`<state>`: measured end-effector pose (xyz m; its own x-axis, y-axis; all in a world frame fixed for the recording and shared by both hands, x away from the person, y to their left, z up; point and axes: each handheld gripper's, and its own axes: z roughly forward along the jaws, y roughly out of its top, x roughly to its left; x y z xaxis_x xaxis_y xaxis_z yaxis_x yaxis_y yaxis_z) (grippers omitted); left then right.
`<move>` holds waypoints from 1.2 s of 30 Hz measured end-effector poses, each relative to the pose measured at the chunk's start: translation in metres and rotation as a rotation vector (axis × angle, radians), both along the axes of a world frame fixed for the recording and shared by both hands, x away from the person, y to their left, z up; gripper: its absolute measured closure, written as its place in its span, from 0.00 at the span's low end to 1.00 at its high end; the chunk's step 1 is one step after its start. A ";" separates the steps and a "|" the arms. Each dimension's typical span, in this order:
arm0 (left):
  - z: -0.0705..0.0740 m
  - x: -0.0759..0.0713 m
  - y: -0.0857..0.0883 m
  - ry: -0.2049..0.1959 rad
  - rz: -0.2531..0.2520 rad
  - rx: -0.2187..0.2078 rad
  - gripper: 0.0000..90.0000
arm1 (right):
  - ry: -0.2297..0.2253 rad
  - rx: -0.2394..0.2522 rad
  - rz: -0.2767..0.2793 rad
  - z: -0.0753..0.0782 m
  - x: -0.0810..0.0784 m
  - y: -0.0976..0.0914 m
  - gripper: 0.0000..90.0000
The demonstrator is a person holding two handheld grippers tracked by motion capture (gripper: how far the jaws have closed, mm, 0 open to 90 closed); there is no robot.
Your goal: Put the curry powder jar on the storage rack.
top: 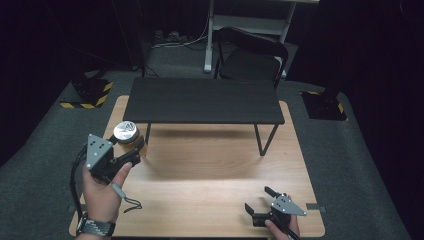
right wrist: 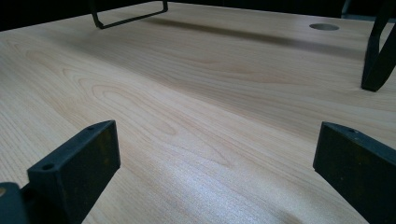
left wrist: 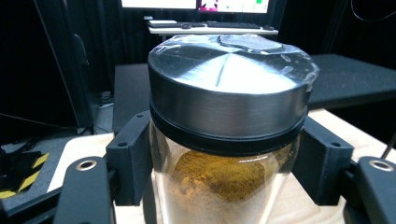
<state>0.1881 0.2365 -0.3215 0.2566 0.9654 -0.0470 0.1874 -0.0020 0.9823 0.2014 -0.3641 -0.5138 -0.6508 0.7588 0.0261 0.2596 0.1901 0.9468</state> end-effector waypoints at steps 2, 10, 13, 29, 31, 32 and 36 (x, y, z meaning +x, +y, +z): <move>0.005 0.006 -0.004 -0.006 0.004 0.000 0.34 | 0.001 0.000 0.001 0.000 0.000 0.000 0.00; 0.027 0.031 -0.024 -0.031 0.015 0.005 0.34 | -0.002 0.003 0.004 -0.001 0.000 -0.001 0.00; 0.031 0.039 -0.031 -0.039 0.019 0.009 0.34 | -0.004 0.003 0.006 -0.001 0.000 -0.001 0.00; 0.033 0.080 -0.058 -0.086 0.070 0.010 0.34 | -0.007 0.006 0.014 -0.001 0.000 -0.002 0.00; 0.032 0.086 -0.061 -0.087 0.071 0.015 0.34 | -0.007 0.007 0.015 -0.002 0.000 -0.003 0.00; 0.031 0.089 -0.063 -0.090 0.073 0.019 0.34 | -0.007 0.008 0.015 -0.002 0.000 -0.003 0.00; 0.025 0.101 -0.069 -0.090 0.078 0.024 0.34 | -0.009 0.011 0.017 -0.002 0.000 -0.003 0.00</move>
